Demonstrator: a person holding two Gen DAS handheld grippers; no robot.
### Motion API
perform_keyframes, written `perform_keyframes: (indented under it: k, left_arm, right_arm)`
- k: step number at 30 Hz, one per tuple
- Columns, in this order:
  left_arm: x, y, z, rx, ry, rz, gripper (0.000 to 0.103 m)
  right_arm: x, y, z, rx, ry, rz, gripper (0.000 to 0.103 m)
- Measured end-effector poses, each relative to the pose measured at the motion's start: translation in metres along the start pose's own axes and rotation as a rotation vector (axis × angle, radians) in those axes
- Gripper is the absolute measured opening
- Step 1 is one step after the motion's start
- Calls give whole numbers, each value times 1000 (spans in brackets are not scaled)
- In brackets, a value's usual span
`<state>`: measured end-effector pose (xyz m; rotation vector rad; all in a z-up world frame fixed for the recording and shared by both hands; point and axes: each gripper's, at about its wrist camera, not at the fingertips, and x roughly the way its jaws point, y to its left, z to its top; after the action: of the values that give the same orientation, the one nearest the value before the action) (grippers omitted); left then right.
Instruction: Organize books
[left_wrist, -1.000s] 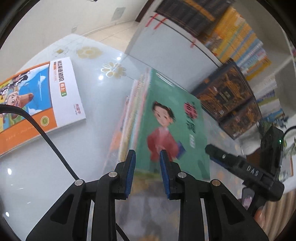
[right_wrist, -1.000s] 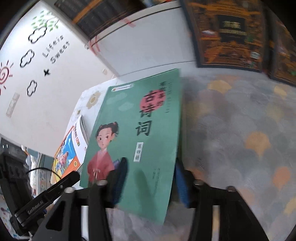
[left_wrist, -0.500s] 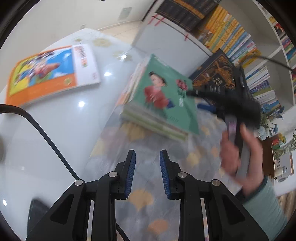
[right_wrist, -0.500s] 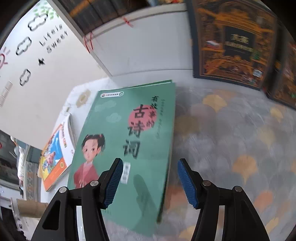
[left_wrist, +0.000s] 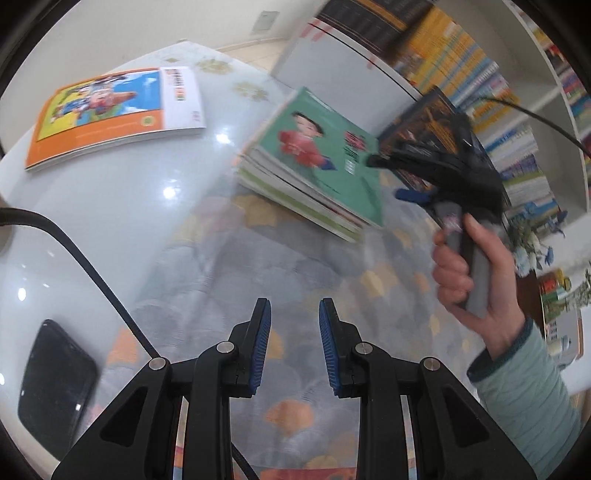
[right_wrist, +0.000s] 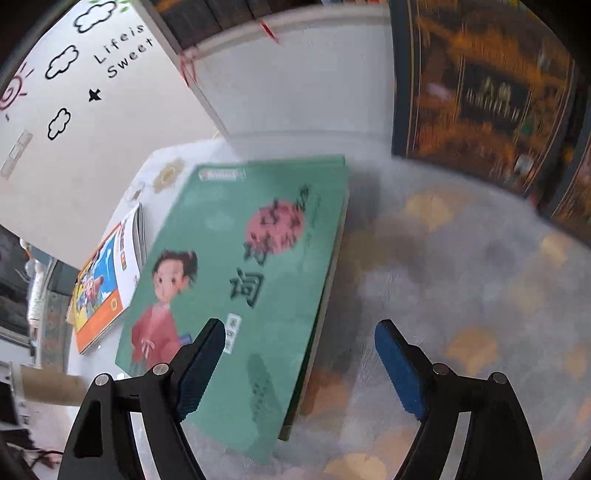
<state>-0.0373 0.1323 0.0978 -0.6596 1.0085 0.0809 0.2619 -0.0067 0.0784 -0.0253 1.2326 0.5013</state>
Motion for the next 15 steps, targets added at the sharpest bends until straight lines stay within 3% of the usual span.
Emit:
perform_keyframes:
  k: [5, 10, 15]
  left_arm:
    - [-1, 1, -16, -1, 17, 15, 24]
    - [-10, 23, -26, -78, 4, 41, 24]
    - [-10, 20, -25, -78, -3, 55, 24]
  right_arm:
    - [18, 18, 20, -29, 52, 20, 82]
    - [19, 43, 37, -107, 26, -24, 84]
    - [14, 29, 28, -88, 27, -16, 84]
